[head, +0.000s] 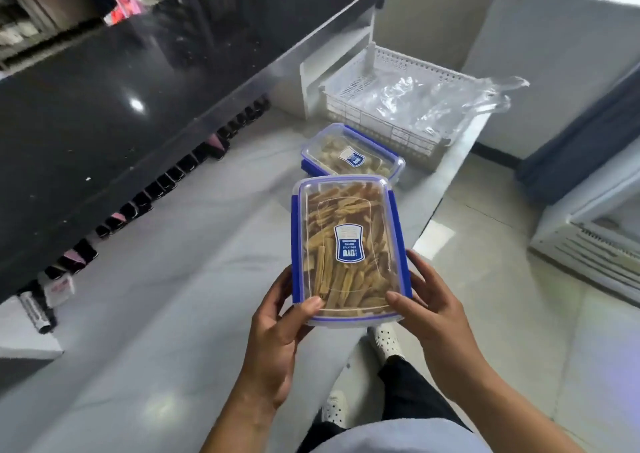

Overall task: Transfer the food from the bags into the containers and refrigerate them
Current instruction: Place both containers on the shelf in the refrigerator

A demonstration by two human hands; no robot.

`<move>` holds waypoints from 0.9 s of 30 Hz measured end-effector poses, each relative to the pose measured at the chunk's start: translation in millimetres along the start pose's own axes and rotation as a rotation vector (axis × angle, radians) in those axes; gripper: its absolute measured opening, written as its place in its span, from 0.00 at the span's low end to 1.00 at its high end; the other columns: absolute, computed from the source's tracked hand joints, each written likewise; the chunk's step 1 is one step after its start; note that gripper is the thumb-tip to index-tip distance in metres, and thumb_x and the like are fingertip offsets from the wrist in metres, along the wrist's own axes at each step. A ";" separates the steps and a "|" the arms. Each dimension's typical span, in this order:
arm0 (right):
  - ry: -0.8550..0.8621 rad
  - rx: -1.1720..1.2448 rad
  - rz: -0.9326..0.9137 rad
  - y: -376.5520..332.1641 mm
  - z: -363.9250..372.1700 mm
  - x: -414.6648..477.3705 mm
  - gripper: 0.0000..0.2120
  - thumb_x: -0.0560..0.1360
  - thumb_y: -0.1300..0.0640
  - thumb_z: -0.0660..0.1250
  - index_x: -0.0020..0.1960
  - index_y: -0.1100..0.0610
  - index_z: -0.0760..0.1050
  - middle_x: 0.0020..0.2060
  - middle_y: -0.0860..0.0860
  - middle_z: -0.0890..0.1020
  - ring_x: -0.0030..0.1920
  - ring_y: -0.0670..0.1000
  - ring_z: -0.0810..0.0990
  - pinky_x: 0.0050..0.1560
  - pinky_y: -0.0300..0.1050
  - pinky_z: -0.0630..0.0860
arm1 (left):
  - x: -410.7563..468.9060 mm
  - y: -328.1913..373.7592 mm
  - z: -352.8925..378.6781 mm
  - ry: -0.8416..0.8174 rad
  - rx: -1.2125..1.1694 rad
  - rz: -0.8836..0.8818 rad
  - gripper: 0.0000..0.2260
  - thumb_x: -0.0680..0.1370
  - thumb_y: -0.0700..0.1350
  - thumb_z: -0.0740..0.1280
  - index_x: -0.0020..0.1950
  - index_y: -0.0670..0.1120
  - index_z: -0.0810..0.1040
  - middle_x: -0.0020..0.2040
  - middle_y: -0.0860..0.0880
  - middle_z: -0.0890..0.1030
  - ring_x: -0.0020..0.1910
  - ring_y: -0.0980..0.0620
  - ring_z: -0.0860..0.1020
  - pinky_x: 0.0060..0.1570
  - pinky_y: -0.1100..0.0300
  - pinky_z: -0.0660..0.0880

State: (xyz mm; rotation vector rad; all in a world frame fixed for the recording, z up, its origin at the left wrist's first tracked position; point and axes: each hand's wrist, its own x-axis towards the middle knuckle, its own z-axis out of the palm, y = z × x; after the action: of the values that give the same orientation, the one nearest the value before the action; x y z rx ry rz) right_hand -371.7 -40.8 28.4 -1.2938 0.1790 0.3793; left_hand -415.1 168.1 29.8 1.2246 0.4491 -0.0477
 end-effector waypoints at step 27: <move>0.776 0.362 -0.208 -25.5 -277.7 -188.7 0.19 0.74 0.64 0.67 0.64 0.52 0.78 0.58 0.54 0.84 0.57 0.57 0.83 0.51 0.51 0.79 | -27.0 -103.9 338.4 -0.819 0.309 -0.401 0.24 0.71 0.40 0.72 0.67 0.47 0.75 0.62 0.43 0.81 0.57 0.42 0.83 0.50 0.50 0.82</move>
State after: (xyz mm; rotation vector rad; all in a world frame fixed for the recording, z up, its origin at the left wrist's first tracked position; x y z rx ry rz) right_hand -514.2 -345.7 40.0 -1.0298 0.7246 -0.3413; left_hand -364.3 -183.2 35.5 1.2801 -0.0468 -0.9549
